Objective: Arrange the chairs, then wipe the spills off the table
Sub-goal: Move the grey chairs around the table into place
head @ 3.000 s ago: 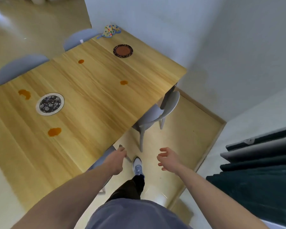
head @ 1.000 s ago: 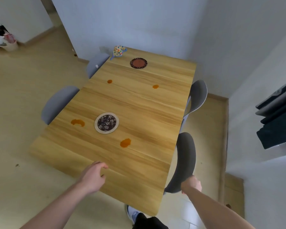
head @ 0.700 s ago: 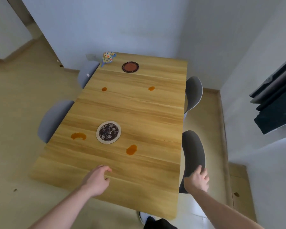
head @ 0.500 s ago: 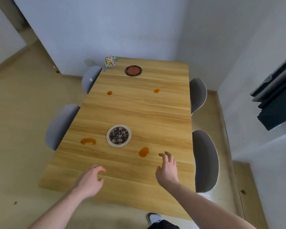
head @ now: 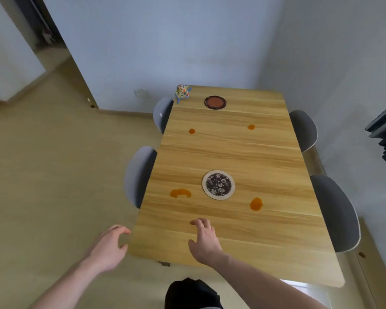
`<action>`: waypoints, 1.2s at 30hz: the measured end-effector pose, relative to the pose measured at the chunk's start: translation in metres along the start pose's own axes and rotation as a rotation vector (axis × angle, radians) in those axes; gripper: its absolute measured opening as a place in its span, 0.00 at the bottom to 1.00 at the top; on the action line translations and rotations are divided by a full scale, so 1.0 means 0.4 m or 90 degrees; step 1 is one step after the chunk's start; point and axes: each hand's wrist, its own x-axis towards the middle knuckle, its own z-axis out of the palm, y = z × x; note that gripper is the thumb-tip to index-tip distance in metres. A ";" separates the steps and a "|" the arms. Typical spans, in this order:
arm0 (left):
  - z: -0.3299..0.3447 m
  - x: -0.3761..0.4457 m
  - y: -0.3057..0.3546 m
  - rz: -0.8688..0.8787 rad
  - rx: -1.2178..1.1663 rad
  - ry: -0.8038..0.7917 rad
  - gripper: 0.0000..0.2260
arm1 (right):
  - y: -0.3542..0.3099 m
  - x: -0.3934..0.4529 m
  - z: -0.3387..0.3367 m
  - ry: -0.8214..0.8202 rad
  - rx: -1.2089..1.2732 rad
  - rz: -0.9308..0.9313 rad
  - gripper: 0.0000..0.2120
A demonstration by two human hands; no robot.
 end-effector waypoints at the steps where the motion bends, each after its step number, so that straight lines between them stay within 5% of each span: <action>1: -0.018 0.021 -0.004 0.014 -0.001 -0.005 0.17 | -0.007 0.009 0.007 0.004 0.002 0.014 0.28; 16: -0.381 0.452 -0.159 0.169 0.098 -0.043 0.18 | -0.363 0.330 0.142 0.123 0.143 0.057 0.24; 23: -0.419 0.672 -0.201 0.208 0.135 -0.166 0.18 | -0.488 0.465 0.136 0.177 0.157 0.102 0.25; 36: -0.628 1.090 -0.249 0.447 0.212 -0.236 0.18 | -0.738 0.658 0.207 0.283 0.189 0.308 0.24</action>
